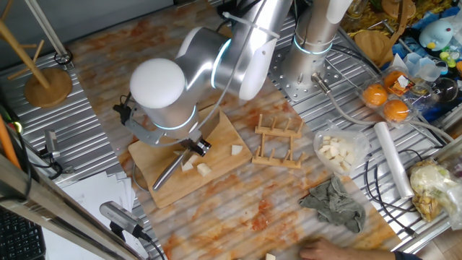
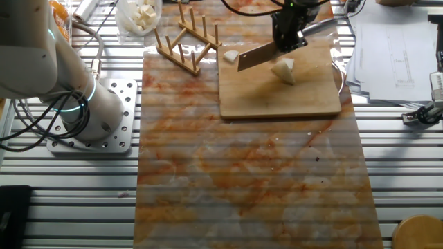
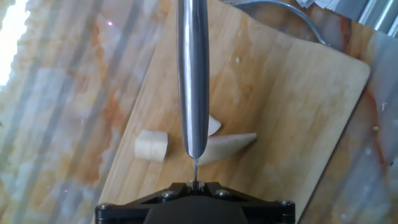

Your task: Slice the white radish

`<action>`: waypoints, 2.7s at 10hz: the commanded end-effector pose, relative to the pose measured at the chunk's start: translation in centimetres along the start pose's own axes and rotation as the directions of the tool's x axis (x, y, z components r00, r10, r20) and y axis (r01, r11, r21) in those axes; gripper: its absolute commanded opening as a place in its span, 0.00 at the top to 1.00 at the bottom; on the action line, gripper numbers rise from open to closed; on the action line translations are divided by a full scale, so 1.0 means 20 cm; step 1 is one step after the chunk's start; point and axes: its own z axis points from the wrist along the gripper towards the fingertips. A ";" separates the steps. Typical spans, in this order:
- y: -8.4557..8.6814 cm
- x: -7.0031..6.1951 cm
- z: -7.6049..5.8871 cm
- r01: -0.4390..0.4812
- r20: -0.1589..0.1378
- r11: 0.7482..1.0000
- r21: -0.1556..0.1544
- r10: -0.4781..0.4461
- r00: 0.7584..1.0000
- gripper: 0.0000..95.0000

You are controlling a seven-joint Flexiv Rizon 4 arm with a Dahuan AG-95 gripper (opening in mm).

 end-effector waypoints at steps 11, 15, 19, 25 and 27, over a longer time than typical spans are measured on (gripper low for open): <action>0.03 -0.06 0.00 -0.083 0.000 0.997 -0.004 0.083 0.997 1.00; 0.03 -0.06 0.00 -0.090 0.000 0.996 -0.005 0.090 0.996 1.00; 0.03 -0.06 0.00 -0.091 0.002 0.996 -0.006 0.091 0.996 1.00; 0.01 -0.03 -0.01 -0.051 0.002 0.999 -0.004 0.051 0.999 1.00; -0.03 -0.01 0.00 -0.044 0.003 0.999 -0.002 0.044 0.999 1.00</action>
